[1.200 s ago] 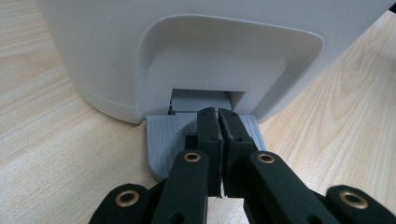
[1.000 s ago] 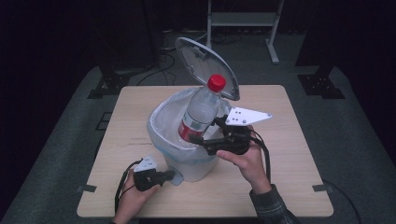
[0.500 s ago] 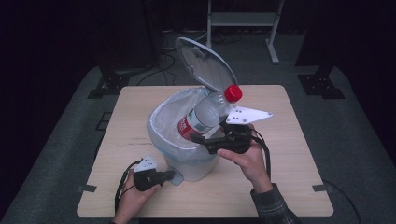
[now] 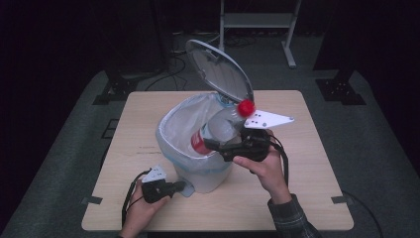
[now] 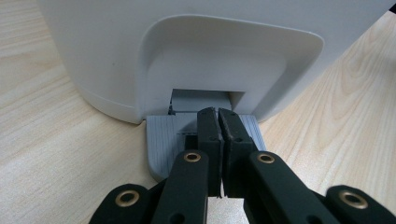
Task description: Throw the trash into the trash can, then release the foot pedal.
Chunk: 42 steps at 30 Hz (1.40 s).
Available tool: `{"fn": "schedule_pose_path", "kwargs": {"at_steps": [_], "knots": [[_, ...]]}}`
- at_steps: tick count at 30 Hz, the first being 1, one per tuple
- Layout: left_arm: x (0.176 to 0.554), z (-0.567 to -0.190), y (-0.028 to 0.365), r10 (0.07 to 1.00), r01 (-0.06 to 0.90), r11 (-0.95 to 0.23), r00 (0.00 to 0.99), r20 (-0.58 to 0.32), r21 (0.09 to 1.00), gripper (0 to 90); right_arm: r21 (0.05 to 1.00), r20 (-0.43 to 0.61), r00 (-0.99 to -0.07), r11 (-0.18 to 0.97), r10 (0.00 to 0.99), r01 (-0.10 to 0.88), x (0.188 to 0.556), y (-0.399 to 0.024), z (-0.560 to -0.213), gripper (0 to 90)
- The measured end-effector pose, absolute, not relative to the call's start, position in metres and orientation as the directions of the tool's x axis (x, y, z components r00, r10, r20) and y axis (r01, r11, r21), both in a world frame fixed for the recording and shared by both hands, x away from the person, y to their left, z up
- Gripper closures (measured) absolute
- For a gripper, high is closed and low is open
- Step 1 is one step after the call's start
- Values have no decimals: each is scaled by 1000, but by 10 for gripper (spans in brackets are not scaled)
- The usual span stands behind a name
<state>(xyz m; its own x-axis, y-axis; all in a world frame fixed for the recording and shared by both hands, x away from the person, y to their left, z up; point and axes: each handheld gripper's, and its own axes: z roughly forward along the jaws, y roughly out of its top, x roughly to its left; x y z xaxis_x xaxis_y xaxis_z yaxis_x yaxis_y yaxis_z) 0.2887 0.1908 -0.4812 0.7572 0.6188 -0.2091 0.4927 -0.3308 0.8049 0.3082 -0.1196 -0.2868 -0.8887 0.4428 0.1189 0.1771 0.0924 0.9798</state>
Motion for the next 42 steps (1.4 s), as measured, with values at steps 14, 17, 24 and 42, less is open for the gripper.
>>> {"fn": "schedule_pose_path", "kwargs": {"at_steps": [14,17,24,42], "knots": [[289,-481,191,618,493,-330,757,-211,805,881,981,119,-889,83,443,173,307,-126,-283,246],[288,-481,190,619,491,-333,758,-206,805,881,981,118,-886,87,449,174,307,-128,-284,247],[288,-481,190,620,488,-333,758,-202,807,881,980,107,-884,103,454,172,304,-133,-286,247],[287,-481,190,620,485,-335,759,-198,808,870,973,85,-863,147,498,180,289,-158,-298,248]]}}
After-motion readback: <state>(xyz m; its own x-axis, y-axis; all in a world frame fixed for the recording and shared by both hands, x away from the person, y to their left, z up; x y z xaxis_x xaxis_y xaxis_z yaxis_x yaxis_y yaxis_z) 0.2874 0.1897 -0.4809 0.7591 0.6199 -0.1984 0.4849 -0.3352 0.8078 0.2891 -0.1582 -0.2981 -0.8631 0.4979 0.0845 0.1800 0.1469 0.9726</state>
